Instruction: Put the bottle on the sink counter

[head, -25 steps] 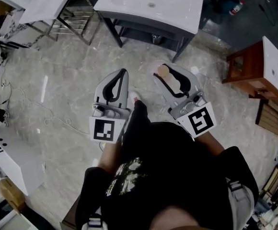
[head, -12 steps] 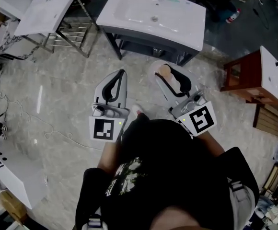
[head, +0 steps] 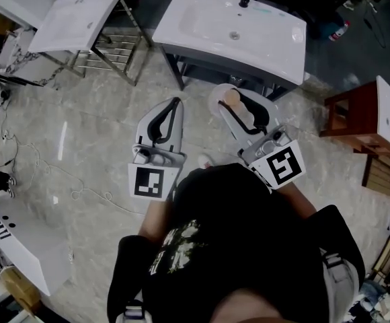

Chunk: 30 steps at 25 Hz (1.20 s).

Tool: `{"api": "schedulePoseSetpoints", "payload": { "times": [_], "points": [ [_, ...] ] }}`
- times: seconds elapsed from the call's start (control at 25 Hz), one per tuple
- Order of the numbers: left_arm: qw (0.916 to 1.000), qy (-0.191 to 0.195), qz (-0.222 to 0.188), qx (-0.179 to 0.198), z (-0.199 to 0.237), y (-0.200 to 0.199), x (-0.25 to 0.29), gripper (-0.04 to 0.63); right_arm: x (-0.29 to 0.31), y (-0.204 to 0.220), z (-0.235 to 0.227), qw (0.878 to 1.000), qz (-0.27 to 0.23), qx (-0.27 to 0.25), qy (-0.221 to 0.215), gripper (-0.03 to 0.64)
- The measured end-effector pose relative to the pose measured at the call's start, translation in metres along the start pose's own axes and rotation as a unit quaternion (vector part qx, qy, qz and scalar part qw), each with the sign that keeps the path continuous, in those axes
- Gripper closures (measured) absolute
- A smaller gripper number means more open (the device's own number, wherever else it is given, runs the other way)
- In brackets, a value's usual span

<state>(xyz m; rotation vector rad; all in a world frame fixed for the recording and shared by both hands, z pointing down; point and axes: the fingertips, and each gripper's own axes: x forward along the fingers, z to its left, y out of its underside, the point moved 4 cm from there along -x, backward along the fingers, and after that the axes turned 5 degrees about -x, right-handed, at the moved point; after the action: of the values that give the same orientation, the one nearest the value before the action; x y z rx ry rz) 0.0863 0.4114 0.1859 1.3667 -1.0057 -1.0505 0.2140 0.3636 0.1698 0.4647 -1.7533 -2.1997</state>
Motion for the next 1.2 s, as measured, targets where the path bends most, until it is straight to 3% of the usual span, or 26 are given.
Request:
{"api": "schedulePoseSetpoints", "payload": {
  "times": [0.92, 1.2],
  "points": [
    [0.9995, -0.017, -0.001, -0.026, 0.043, 0.017, -0.013, 0.581, 0.041, 0.002, 0.018, 0.999, 0.008, -0.024, -0.020, 0.495],
    [1.0000, 0.004, 0.005, -0.008, 0.046, 0.014, -0.005, 0.581, 0.059, -0.007, 0.022, 0.999, 0.003, -0.014, -0.034, 0.495]
  ]
}}
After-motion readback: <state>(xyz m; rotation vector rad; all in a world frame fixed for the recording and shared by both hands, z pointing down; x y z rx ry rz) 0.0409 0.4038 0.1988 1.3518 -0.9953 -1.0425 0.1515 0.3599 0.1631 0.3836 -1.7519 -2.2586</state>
